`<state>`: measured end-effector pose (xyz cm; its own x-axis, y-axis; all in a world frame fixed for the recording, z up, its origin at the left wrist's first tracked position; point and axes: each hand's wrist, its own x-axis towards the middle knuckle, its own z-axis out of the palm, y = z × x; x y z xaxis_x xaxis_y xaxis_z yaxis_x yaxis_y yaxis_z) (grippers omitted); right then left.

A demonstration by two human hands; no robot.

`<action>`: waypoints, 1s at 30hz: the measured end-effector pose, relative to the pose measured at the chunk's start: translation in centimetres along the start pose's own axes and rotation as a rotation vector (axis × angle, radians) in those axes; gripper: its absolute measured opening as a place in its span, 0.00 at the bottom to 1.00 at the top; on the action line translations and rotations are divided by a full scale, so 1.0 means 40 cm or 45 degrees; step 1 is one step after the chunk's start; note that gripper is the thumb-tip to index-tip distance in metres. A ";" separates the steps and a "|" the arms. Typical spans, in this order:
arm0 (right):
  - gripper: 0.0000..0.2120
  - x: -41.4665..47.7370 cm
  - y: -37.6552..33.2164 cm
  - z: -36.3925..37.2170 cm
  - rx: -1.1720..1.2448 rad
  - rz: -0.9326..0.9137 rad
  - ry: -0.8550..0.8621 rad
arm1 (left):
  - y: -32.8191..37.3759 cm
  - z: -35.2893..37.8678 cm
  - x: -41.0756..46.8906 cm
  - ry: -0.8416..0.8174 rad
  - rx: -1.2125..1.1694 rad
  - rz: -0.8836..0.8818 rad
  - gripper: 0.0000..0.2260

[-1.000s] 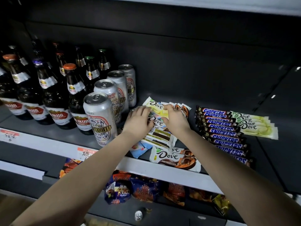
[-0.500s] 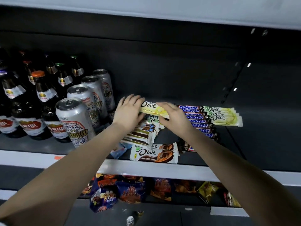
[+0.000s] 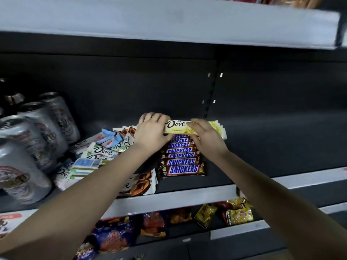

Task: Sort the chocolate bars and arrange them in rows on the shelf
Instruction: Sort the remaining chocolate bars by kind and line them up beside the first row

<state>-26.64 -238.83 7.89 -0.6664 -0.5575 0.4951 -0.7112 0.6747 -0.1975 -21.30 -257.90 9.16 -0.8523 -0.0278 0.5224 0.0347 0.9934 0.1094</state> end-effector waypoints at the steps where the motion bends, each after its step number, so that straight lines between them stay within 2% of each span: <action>1: 0.20 -0.007 0.019 -0.009 -0.013 0.021 0.001 | 0.022 0.007 0.009 -0.003 -0.002 0.021 0.21; 6: 0.20 -0.044 0.111 -0.044 -0.057 0.082 -0.004 | 0.114 0.053 0.045 -0.045 -0.041 0.085 0.21; 16: 0.20 -0.106 0.253 -0.045 -0.105 0.120 -0.106 | 0.234 0.144 0.056 -0.225 -0.083 0.041 0.21; 21: 0.20 -0.120 0.316 -0.024 -0.114 0.149 -0.166 | 0.228 0.178 0.041 -0.435 -0.052 -0.173 0.29; 24: 0.20 -0.125 0.343 -0.008 -0.135 0.158 -0.228 | 0.218 0.196 0.030 -0.574 -0.019 -0.307 0.30; 30: 0.19 -0.112 0.350 0.033 -0.046 0.079 -0.225 | 0.217 0.203 0.030 -0.688 0.032 -0.308 0.32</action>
<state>-33.91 -227.54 1.79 -0.7401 -0.5883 0.3258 -0.6610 0.7257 -0.1910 -26.25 -248.41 3.87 -0.9797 -0.1994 -0.0200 -0.2001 0.9685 0.1483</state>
